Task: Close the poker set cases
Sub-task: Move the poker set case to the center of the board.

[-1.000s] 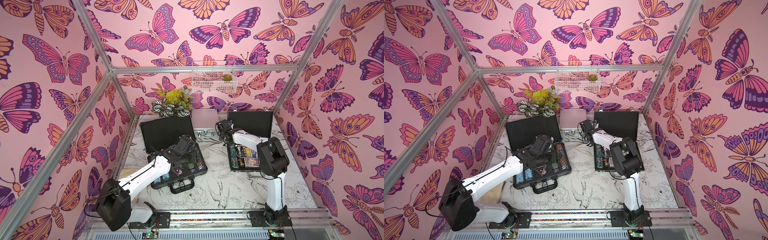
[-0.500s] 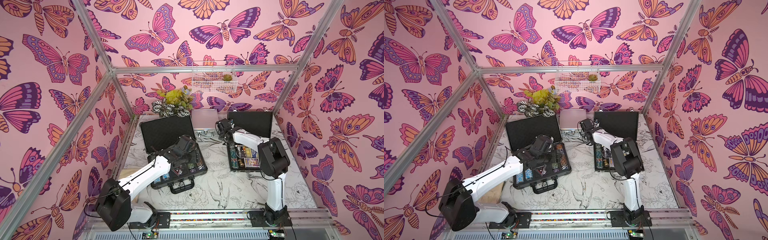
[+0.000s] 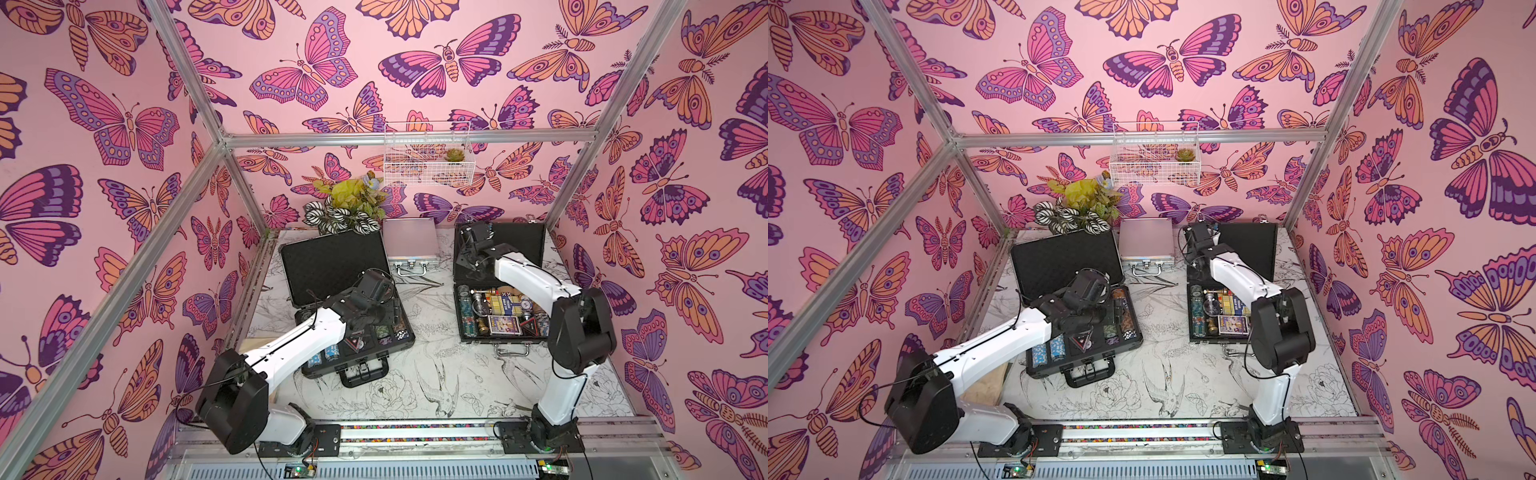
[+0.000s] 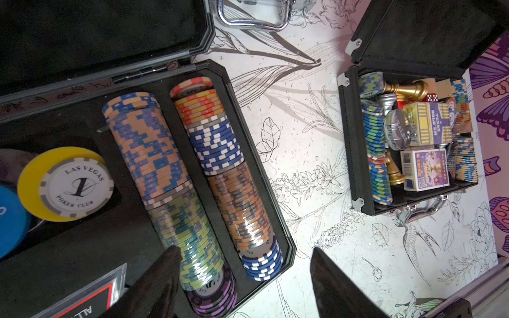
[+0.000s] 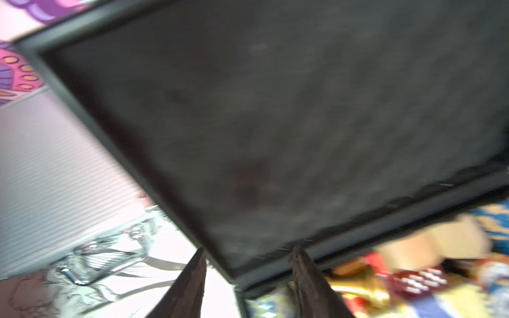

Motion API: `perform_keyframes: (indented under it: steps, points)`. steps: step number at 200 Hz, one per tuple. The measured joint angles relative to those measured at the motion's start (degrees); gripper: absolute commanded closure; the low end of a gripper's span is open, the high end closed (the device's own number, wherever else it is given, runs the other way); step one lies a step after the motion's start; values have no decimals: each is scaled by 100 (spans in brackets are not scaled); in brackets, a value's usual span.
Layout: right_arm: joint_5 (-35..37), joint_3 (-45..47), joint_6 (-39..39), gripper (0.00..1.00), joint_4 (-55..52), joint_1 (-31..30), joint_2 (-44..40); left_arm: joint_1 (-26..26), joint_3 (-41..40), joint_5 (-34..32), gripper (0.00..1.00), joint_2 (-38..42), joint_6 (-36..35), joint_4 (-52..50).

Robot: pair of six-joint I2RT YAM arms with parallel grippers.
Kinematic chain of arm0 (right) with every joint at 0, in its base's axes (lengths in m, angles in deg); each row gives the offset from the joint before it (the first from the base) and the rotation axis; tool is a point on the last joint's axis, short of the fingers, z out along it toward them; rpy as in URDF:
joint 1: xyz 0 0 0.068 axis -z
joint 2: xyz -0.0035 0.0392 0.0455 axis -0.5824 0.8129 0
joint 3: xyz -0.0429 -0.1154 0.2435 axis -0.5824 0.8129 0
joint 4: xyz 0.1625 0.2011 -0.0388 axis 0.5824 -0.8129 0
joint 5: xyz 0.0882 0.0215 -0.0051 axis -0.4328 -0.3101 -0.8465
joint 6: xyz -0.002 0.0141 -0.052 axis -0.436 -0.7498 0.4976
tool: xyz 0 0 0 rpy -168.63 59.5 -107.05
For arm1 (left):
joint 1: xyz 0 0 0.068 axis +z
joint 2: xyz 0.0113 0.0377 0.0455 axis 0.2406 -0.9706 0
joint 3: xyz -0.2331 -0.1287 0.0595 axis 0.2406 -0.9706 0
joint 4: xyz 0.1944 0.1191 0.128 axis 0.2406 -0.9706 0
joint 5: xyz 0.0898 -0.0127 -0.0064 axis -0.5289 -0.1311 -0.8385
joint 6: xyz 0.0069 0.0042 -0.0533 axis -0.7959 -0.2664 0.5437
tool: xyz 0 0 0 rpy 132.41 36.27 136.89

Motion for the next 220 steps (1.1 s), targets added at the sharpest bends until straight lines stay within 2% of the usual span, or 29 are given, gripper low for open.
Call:
perform_keyframes:
  steps: [80,118,220]
  points:
    - [-640,1698,146,38,-319,2409,-1375,0,31,26,25,-186,0,146]
    - [-1163,2210,146,36,-372,3348,-1670,0,31,48,25,-286,-2,264]
    - [-1993,2649,168,35,-282,4133,-1178,39,31,90,25,-367,-44,280]
